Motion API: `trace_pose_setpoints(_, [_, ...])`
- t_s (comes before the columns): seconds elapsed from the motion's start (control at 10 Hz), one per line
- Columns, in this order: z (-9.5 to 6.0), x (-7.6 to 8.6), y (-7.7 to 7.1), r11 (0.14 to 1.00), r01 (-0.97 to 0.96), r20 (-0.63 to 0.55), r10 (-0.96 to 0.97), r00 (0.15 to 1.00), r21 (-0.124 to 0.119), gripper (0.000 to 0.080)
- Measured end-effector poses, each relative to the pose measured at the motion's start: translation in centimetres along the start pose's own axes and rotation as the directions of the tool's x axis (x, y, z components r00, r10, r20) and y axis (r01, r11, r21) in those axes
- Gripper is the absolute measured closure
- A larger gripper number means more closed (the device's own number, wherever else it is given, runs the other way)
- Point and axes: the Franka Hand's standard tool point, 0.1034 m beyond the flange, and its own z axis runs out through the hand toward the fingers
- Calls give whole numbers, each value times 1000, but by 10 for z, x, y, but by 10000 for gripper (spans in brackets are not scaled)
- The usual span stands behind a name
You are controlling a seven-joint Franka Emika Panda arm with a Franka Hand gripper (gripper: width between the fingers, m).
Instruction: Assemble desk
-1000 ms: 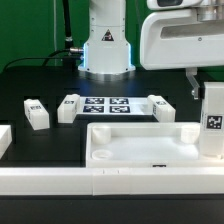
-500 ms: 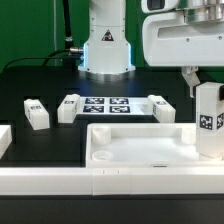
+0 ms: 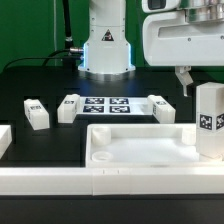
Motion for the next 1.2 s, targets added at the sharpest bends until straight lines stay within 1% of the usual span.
trace_pose_setpoints(0.1, [0, 0, 0, 999, 54, 0, -54, 999, -1, 188])
trace_pose_setpoints(0.2, [0, 0, 0, 990, 142, 0, -142, 990, -1, 161])
trace_pose_setpoints(0.3, [0, 0, 0, 977, 212, 0, -212, 977, -1, 161])
trace_pose_setpoints(0.5, [1, -1, 0, 888, 459, -7, -459, 889, -25, 152])
trace_pose_setpoints(0.7, [0, -1, -2, 759, 650, -2, -651, 759, -30, 151])
trace_pose_setpoints(0.8, [0, -1, -2, 694, 719, 1, -720, 694, -37, 151])
trace_pose_setpoints(0.9, [1, -2, -2, 640, 768, 5, -768, 640, -39, 151])
trace_pose_setpoints(1.1, [2, 0, -1, 448, 893, 23, -893, 449, -42, 151])
trace_pose_setpoints(1.2, [2, 0, 0, 379, 925, 29, -925, 380, -39, 151])
